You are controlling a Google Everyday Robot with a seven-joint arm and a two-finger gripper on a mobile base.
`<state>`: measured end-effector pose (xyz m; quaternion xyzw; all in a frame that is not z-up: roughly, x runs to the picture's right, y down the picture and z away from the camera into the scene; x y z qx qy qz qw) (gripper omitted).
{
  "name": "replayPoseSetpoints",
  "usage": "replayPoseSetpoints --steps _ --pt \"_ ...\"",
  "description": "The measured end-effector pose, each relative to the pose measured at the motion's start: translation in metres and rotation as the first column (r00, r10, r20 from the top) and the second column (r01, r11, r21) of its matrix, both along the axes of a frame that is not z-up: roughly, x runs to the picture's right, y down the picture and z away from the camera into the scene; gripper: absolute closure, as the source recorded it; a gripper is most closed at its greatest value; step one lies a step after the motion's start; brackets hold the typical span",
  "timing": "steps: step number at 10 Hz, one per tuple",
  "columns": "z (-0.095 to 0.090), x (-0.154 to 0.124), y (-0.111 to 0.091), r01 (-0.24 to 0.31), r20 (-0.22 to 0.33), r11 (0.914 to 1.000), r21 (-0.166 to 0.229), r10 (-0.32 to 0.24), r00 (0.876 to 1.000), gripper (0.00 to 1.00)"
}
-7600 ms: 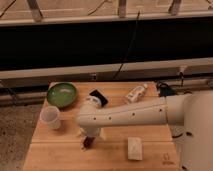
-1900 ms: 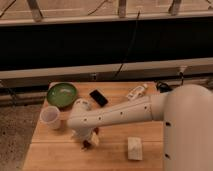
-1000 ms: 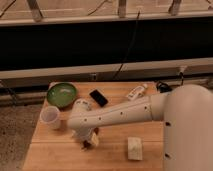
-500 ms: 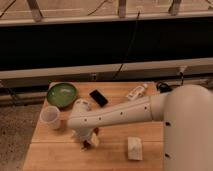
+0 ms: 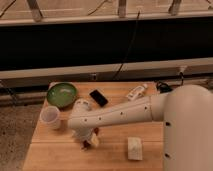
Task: Place the pepper on the white sponge
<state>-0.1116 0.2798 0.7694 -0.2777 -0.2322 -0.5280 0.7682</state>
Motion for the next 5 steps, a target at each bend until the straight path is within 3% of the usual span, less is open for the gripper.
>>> replayPoseSetpoints --steps 5 --pt "0.0009 0.0 0.0002 -0.016 -0.01 0.9999 -0.001 0.016 1.0 0.2"
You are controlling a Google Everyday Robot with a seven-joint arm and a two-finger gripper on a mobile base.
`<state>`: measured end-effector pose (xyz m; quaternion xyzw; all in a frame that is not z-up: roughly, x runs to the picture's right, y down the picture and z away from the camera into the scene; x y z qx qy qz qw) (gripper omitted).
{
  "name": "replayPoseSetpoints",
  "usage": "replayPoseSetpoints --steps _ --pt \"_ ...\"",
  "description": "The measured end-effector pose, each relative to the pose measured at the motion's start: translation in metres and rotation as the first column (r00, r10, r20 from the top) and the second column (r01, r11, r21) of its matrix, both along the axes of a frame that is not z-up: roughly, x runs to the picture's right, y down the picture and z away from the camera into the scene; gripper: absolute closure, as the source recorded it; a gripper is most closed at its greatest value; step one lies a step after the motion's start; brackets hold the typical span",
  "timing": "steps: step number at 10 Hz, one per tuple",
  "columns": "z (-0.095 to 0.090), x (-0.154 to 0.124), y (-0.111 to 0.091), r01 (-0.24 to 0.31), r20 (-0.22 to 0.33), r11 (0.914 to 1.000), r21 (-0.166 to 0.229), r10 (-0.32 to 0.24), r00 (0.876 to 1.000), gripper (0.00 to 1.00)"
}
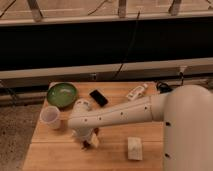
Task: Place the pepper on the white sponge
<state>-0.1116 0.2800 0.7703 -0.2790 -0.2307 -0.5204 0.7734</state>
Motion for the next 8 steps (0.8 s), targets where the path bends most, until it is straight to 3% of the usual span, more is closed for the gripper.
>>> replayPoseSetpoints --steps 8 --pt "0.0007 0.0 -0.0001 -0.03 -0.015 0.9996 0.0 0.03 0.999 0.2"
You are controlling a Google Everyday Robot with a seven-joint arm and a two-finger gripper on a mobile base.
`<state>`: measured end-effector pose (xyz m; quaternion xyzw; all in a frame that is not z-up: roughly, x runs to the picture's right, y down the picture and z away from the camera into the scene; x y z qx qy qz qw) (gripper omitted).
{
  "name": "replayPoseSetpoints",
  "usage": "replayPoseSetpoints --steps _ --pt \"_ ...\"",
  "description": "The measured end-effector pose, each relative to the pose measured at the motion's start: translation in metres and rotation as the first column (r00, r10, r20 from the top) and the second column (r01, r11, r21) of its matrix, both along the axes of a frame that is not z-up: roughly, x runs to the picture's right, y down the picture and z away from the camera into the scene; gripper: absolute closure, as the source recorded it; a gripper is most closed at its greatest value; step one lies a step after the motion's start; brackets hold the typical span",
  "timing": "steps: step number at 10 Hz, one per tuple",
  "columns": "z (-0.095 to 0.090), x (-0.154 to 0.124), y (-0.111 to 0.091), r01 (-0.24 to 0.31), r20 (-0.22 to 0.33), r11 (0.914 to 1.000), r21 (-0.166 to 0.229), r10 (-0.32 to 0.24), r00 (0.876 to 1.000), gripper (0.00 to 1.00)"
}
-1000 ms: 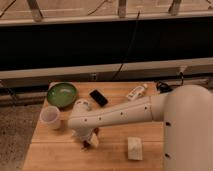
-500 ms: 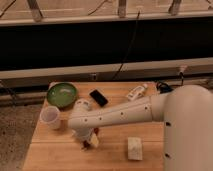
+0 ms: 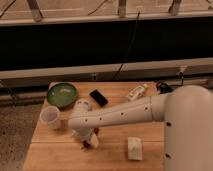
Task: Place the pepper on the white sponge
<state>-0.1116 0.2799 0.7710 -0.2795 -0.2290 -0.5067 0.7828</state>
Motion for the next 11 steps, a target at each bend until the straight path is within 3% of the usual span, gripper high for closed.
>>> replayPoseSetpoints --steps 11 --pt "0.0012 -0.0005 -0.0002 -0.042 -0.023 0.9991 -0.001 0.042 0.999 0.2"
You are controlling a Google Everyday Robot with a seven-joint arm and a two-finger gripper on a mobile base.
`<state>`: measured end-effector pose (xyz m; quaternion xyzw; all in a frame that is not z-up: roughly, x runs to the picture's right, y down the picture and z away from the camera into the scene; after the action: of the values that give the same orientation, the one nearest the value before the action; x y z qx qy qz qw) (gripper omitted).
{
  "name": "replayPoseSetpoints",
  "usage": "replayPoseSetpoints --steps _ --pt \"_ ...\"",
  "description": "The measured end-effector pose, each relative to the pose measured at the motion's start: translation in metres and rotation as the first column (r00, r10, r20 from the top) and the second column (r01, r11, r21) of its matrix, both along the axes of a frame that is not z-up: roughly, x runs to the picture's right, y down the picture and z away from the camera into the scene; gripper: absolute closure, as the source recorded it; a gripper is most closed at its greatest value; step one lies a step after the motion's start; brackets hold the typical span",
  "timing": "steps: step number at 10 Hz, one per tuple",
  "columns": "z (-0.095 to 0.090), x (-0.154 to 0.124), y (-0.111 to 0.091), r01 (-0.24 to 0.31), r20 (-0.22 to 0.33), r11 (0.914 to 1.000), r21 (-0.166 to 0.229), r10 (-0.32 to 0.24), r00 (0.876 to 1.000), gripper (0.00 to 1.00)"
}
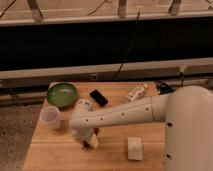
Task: Place the pepper on the white sponge
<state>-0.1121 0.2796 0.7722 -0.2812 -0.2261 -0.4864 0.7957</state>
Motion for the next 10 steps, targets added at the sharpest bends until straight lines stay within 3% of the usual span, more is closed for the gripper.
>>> replayPoseSetpoints --steps 5,6,8,10 --pt "0.0004 0.0006 -0.0003 -0.017 -0.01 0.9999 -0.001 0.017 1.0 0.21" --pt "0.0001 0.0004 -0.0003 -0.021 -0.011 0.9998 -0.001 0.021 1.0 0.23" --pt "0.0001 0.0008 0.0001 -0.028 -0.015 0.9996 -0.002 0.028 0.999 0.37" --pt "0.0005 0.001 0.0004 -0.039 -0.025 0.9992 -0.002 0.039 0.999 0.4"
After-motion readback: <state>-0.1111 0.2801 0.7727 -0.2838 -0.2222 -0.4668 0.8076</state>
